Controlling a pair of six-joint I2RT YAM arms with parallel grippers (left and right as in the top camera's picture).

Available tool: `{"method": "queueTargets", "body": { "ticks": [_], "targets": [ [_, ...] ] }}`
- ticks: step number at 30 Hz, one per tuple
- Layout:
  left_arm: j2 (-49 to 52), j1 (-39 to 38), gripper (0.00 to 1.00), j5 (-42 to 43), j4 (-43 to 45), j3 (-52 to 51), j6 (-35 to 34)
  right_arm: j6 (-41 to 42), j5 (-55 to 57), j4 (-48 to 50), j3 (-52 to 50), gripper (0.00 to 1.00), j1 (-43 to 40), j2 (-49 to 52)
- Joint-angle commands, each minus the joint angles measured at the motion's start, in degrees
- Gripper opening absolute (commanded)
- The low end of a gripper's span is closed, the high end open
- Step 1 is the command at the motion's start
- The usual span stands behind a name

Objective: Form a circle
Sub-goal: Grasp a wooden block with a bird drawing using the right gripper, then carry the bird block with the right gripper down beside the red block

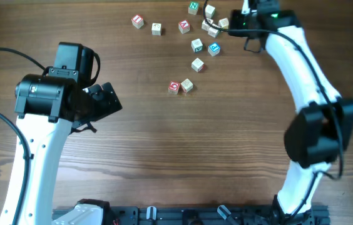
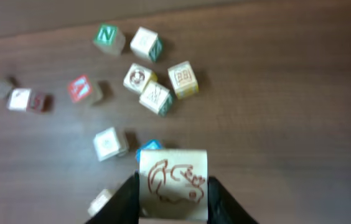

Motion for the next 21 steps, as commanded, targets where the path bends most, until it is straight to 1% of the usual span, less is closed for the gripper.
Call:
{"method": "queueTargets", "body": {
  "ticks": [1, 3, 6, 10, 11, 13, 15, 16, 19, 21],
  "targets": [
    [-0.4, 0.0, 1.00, -1.0, 0.0, 0.2, -1.0, 4.0, -8.1, -9.3, 0.5, 0.26, -0.4, -3.9],
    [-0.4, 0.0, 1.00, -1.0, 0.0, 0.2, -1.0, 5.2, -13.0, -16.0, 0.5, 0.23, -0.2, -4.1],
    [-0.4, 0.0, 1.00, -1.0, 0.0, 0.2, -1.0, 5.0, -14.2, -23.5, -0.9, 0.22, 1.0, -4.0],
    [-0.4, 0.0, 1.00, -1.0, 0.0, 0.2, -1.0, 5.0, -14.3, -28.6, -3.5, 0.18, 4.1, -4.0],
    [-0.4, 0.0, 1.00, -1.0, 0.0, 0.2, -1.0, 5.0, -14.3, -29.8, -5.5, 0.18, 7.2, -4.0],
    [-0.4, 0.0, 1.00, -1.0, 0.0, 0.2, -1.0, 5.5, -14.2, -29.2, -7.6, 0.18, 9.5, -4.0],
    [-0.4, 0.0, 1.00, -1.0, 0.0, 0.2, -1.0, 5.7, -13.7, -26.7, -10.6, 0.19, 12.0, -4.0],
    [-0.4, 0.0, 1.00, -1.0, 0.0, 0.2, -1.0, 6.4, -13.1, -23.6, -13.6, 0.22, 13.8, -4.0],
    [-0.4, 0.0, 1.00, -1.0, 0.0, 0.2, -1.0, 10.7, -13.1, -14.4, -21.1, 0.22, 16.6, -3.9],
    [-0.4, 0.0, 1.00, -1.0, 0.0, 0.2, -1.0, 10.9, -13.1, -8.0, -25.2, 0.17, 17.8, -3.9]
  ]
}}
